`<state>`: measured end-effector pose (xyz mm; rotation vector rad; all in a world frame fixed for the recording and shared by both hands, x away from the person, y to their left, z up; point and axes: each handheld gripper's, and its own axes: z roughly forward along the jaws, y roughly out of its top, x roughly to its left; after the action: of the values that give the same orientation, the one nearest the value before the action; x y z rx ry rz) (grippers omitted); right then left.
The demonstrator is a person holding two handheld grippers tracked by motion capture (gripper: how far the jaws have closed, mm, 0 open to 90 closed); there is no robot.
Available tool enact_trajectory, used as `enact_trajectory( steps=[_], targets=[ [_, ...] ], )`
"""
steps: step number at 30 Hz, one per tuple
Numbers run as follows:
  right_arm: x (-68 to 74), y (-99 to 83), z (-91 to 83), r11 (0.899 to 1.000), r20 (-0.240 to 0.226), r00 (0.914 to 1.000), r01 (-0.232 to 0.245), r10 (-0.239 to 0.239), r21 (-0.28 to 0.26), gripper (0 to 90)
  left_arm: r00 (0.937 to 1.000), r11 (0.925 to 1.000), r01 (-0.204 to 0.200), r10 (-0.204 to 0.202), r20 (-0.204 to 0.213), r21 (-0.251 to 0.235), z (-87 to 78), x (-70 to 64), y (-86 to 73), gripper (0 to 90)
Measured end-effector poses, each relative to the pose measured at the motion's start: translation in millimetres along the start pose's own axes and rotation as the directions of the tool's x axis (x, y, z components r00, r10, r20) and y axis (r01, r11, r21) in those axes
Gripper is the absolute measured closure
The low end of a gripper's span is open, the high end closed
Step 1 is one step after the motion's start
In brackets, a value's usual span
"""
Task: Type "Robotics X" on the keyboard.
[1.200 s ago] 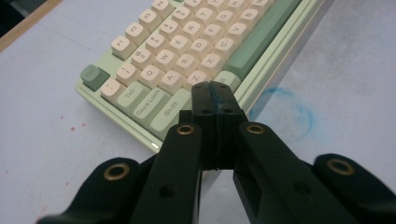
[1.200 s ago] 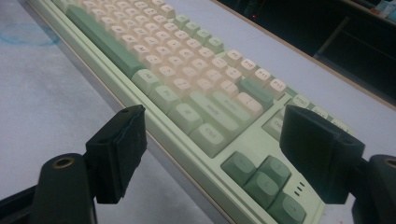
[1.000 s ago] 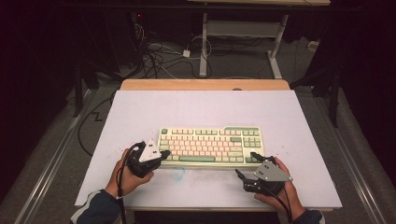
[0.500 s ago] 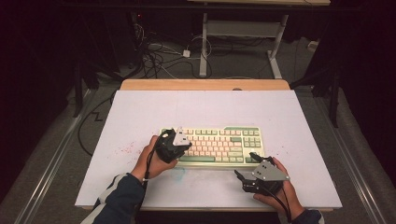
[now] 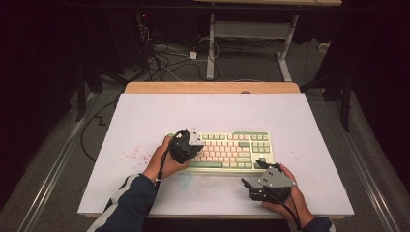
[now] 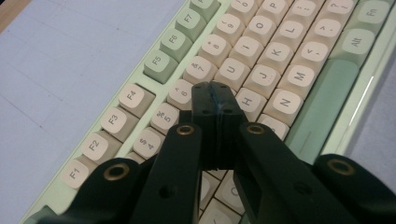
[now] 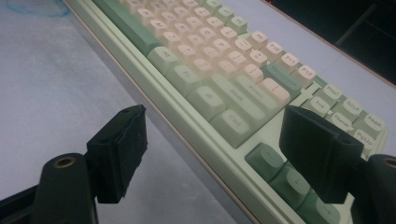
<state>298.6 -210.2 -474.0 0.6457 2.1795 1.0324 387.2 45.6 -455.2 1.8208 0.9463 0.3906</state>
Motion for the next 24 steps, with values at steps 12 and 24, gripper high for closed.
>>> enact_trajectory(
  steps=[12, 24],
  targets=[
    [1.1, -0.2, 0.7, 1.0, -0.011, 0.9999, 0.007, -0.007, 0.005, 24.1, 0.9997, 0.9997, -0.011, 0.012, -0.022, 0.021, 10.2, 3.2, -2.3, 86.9],
    [-0.4, 0.4, -0.2, 1.0, 0.006, 1.0, -0.007, 0.007, -0.002, 24.5, 0.9996, 0.9995, -0.018, 0.018, -0.021, 0.028, 13.2, 2.8, -4.2, 85.9]
  ],
)
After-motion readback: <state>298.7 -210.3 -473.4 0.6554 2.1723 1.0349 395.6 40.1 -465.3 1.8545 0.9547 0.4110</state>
